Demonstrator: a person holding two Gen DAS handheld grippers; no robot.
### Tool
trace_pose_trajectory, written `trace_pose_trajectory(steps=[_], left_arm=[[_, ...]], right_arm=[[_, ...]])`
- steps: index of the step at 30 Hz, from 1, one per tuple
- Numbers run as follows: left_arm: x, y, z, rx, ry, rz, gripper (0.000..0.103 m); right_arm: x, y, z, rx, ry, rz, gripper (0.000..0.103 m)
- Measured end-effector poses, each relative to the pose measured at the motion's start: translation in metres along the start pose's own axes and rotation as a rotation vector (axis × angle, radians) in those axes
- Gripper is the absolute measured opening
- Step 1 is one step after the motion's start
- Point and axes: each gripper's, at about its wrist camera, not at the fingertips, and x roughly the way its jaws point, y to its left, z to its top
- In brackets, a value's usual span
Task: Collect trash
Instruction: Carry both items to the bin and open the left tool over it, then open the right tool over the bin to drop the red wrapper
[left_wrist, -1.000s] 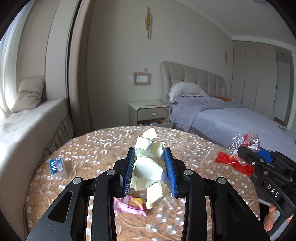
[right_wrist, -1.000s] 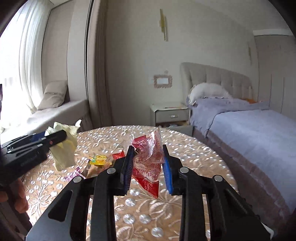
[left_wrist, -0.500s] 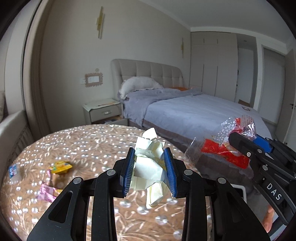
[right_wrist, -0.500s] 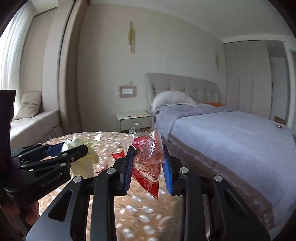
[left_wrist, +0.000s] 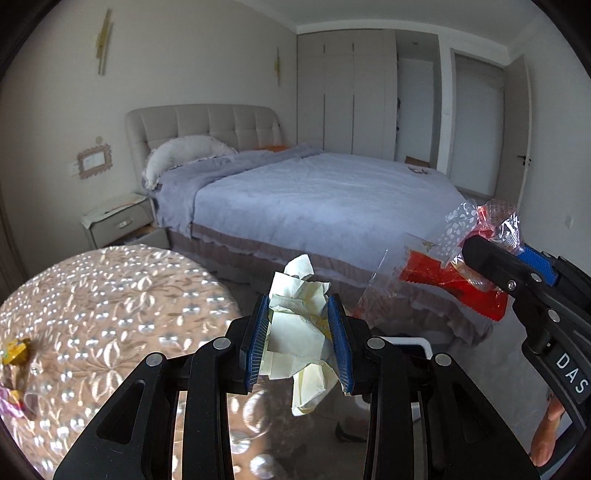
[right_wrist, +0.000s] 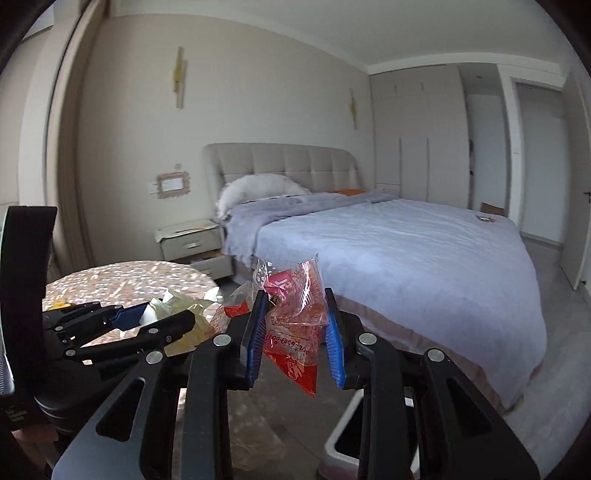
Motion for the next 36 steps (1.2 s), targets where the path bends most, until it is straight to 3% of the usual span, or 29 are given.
trace_pose_trajectory(steps=[8,17,22,30,32,33,34,35,36], left_arm=[[0.051,-0.053,-0.007,0.077,0.068,-0.075,0.033],[0.121,-0.104,-0.018,0.140,0.167,-0.107,0.033],[0.159,-0.122,-0.028,0.149,0.226,-0.164,0.033],[0.227,-0.134,-0.057,0.170,0.339,-0.240,0.034],[0.239,-0.135,-0.063,0.161,0.367,-0.269,0.041],[0.242,-0.140,-0.066,0.162,0.381,-0.284,0.058],[0.247,-0.144,-0.070,0.167,0.402,-0.296,0.086],[0.251,-0.147,-0.074,0.173,0.420,-0.302,0.093],[0.254,-0.150,-0.078,0.185,0.431,-0.311,0.094]], right_arm=[[0.016,-0.049,-0.026,0.053,0.039,-0.099,0.031],[0.047,-0.090,-0.052,0.102,0.092,-0.177,0.031],[0.056,-0.108,-0.070,0.077,0.114,-0.245,0.031],[0.077,-0.127,-0.091,0.111,0.162,-0.282,0.031],[0.081,-0.132,-0.096,0.120,0.179,-0.286,0.031],[0.084,-0.134,-0.098,0.121,0.187,-0.289,0.031],[0.087,-0.136,-0.101,0.123,0.197,-0.292,0.031],[0.090,-0.137,-0.103,0.126,0.205,-0.295,0.031],[0.093,-0.139,-0.106,0.130,0.214,-0.296,0.031]])
